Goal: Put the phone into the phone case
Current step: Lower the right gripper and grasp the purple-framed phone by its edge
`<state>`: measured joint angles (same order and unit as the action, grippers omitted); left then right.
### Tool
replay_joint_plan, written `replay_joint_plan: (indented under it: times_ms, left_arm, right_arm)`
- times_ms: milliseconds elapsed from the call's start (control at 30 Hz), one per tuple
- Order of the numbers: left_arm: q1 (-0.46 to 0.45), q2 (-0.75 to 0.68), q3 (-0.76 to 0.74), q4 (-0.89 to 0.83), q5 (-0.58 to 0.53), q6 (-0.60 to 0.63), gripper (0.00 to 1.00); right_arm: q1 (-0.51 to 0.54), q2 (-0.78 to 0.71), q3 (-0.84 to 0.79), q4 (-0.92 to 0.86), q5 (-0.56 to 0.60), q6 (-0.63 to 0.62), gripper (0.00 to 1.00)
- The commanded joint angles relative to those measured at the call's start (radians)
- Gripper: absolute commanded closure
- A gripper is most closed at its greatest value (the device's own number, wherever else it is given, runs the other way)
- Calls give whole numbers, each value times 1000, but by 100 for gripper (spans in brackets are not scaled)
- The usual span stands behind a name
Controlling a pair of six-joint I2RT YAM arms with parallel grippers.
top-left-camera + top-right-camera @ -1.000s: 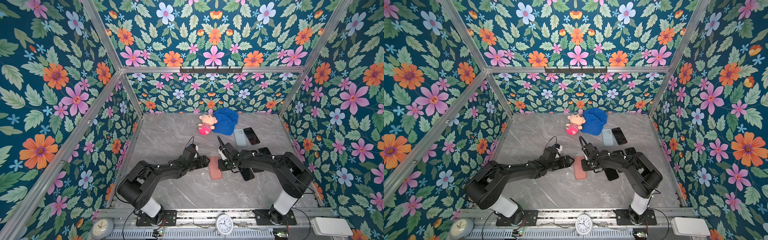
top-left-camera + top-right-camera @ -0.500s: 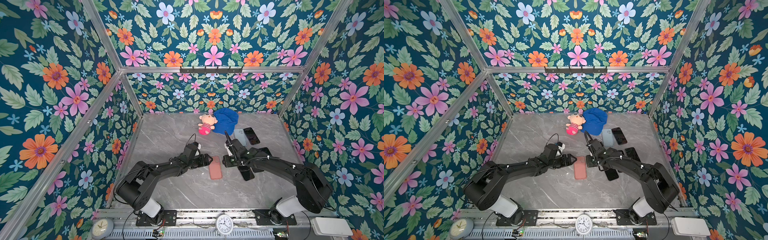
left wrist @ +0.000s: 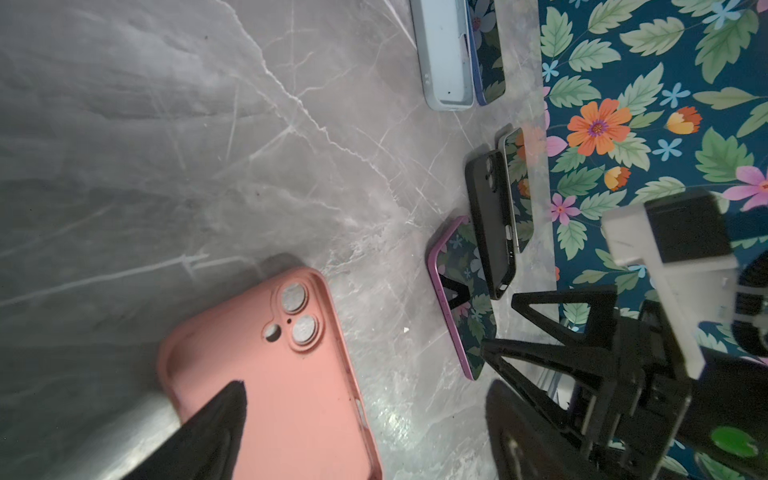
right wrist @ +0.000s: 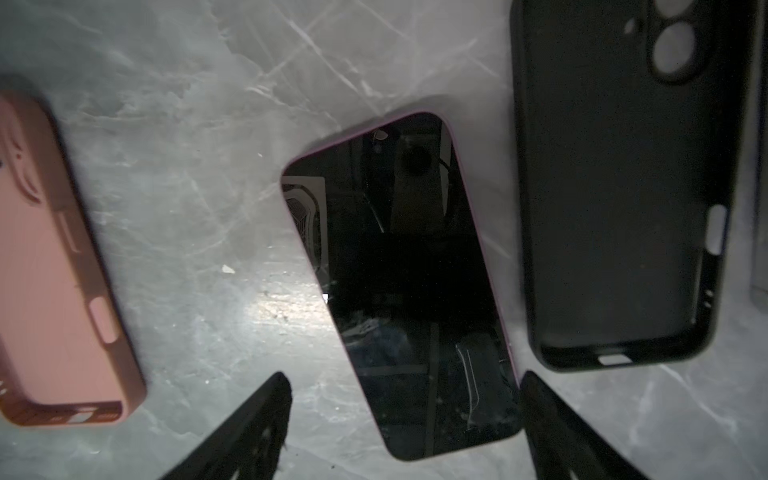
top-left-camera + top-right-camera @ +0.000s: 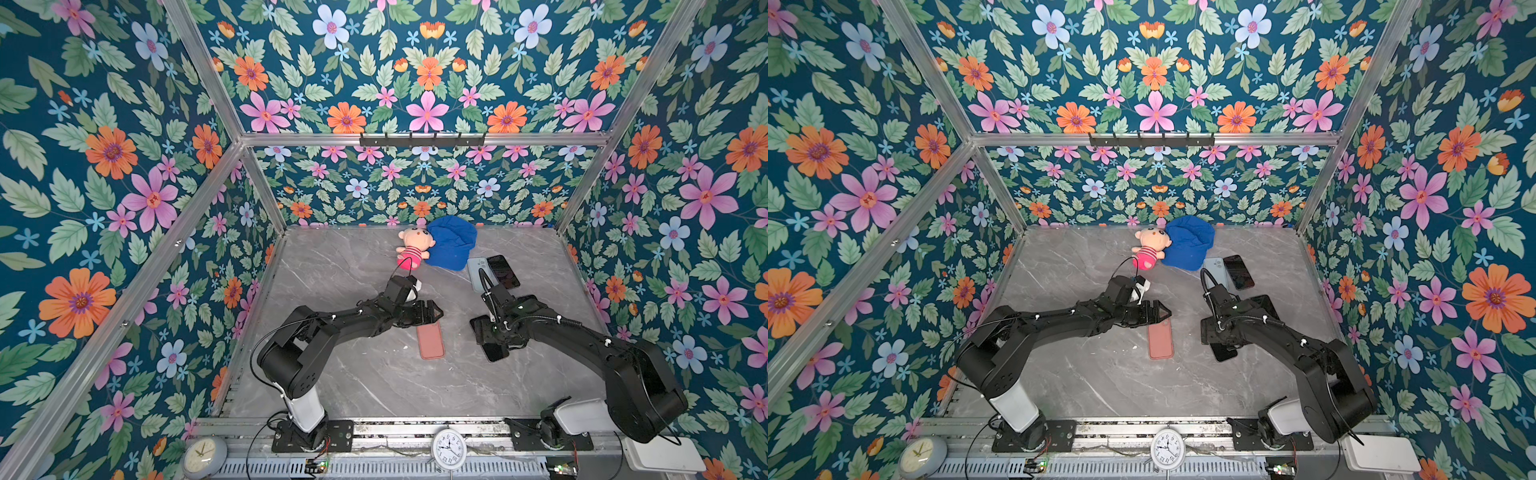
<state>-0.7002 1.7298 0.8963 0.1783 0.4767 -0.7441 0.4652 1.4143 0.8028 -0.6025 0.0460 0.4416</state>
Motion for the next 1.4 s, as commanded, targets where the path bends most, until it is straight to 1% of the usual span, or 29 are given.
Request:
replay_joint_plan:
  times_ms: [0, 300, 467, 567, 800, 1000, 1133, 1367]
  left_arm:
    - [-1, -1, 4, -10, 10, 15, 8]
    - [-3, -7, -4, -10, 0, 15, 8]
    - [-7, -12, -12, 0, -3, 11, 7]
    - [-11, -15, -18, 3, -5, 11, 7]
    - [-17, -27, -30, 15, -10, 8, 7]
    - [-18, -33, -40, 21, -14, 5, 7]
    - [-18, -36, -46, 27, -15, 3, 7]
    - [-17, -29, -43, 32, -6, 2, 8]
  right_arm:
    - [-1, 13, -2, 17, -30, 12, 14]
    - [-2, 67, -8, 31, -15, 47, 11]
    - [-3, 63, -23, 39, -8, 55, 10]
    - [-3, 64, -23, 42, -2, 57, 10]
    - [-5, 77, -15, 53, 20, 51, 4]
    - [-7, 123, 1, 63, 8, 46, 4]
    - [-8, 136, 6, 63, -4, 43, 5]
    - [-6, 144, 4, 70, -6, 33, 14]
